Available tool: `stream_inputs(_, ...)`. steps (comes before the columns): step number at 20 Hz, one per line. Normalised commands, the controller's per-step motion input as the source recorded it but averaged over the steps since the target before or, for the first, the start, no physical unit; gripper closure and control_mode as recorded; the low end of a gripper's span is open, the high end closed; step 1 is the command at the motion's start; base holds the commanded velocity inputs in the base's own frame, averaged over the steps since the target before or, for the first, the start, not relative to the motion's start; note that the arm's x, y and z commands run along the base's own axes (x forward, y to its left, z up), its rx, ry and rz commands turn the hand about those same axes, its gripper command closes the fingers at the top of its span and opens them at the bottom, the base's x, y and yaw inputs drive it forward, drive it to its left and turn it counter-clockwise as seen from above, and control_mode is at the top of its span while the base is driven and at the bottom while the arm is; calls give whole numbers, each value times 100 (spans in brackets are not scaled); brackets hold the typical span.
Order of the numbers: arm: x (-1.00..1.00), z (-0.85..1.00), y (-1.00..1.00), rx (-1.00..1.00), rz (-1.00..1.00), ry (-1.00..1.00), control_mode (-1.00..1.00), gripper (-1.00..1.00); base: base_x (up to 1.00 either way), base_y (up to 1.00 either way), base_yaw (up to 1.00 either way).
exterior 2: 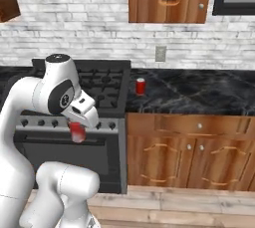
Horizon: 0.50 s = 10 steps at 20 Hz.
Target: Four empty soda cans are scattered around the kitchen. Gather all the cans and cluster them next to the stove for recycling.
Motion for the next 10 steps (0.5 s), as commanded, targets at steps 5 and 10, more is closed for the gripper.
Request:
stream_inputs(5,0,0,0,0,0,0,100,100,0,-100,0)
stream_inputs(10,0,0,0,0,0,0,100,100,7,-84,0)
